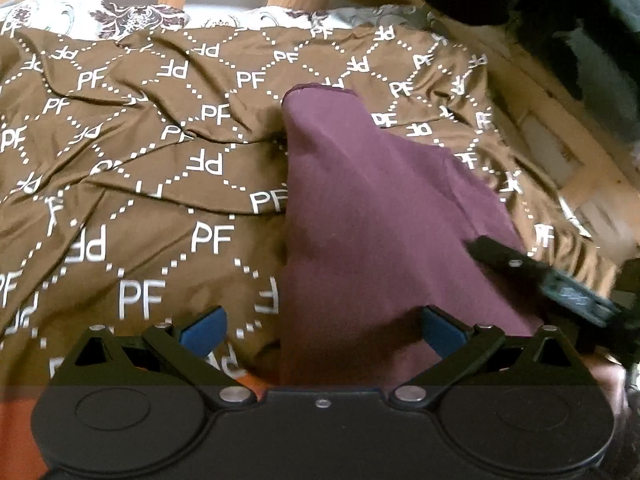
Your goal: Fold small clothes
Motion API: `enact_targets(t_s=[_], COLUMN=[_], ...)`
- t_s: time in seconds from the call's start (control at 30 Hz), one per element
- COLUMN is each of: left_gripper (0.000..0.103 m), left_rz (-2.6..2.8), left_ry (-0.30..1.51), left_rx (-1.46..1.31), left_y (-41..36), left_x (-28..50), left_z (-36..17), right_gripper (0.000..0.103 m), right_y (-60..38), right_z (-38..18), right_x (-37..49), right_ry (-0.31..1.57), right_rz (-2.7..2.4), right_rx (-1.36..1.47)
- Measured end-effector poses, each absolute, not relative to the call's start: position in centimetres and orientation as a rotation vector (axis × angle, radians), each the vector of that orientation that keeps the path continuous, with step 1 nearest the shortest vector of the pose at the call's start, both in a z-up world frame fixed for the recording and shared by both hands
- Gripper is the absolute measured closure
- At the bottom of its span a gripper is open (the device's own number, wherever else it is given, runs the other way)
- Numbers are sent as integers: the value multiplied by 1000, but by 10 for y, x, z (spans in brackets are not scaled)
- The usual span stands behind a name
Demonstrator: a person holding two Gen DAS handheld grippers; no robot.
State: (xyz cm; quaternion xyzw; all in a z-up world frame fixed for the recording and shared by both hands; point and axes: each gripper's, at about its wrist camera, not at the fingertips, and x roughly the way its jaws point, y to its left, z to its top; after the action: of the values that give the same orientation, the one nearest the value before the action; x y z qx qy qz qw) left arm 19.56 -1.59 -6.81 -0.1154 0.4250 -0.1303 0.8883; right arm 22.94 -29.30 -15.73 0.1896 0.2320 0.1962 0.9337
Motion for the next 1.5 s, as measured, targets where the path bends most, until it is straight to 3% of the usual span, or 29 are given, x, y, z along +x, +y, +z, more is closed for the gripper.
enact_targets(t_s=[0.5, 0.77, 1.03, 1.2, 1.33, 1.4, 1.43, 1.5], left_gripper=[1, 1, 1, 7, 14, 29, 29, 30], left_rz=[-311, -318, -367, -415, -441, -486, -478, -472], left_ry=[917, 924, 917, 931, 925, 925, 927, 932], left_rx=[-144, -165, -259, -347, -373, -401, -406, -400], left_y=[-33, -31, -15, -6, -5, -3, -3, -5], left_x=[220, 221, 223, 225, 225, 224, 224, 225], left_z=[-73, -76, -81, -88, -91, -92, -92, -91], right_gripper=[2, 15, 20, 22, 39, 46, 52, 55], right_y=[-301, -311, -314, -322, -323, -324, -325, -325], right_z=[-158, -158, -158, -158, -159, -161, -162, -165], right_x=[231, 231, 233, 235, 238, 239, 240, 241], right_ry=[441, 441, 449, 455, 480, 490, 493, 505], right_rz=[396, 356, 356, 408, 407, 402, 398, 389], right_rx=[456, 514, 556, 648, 654, 663, 667, 664])
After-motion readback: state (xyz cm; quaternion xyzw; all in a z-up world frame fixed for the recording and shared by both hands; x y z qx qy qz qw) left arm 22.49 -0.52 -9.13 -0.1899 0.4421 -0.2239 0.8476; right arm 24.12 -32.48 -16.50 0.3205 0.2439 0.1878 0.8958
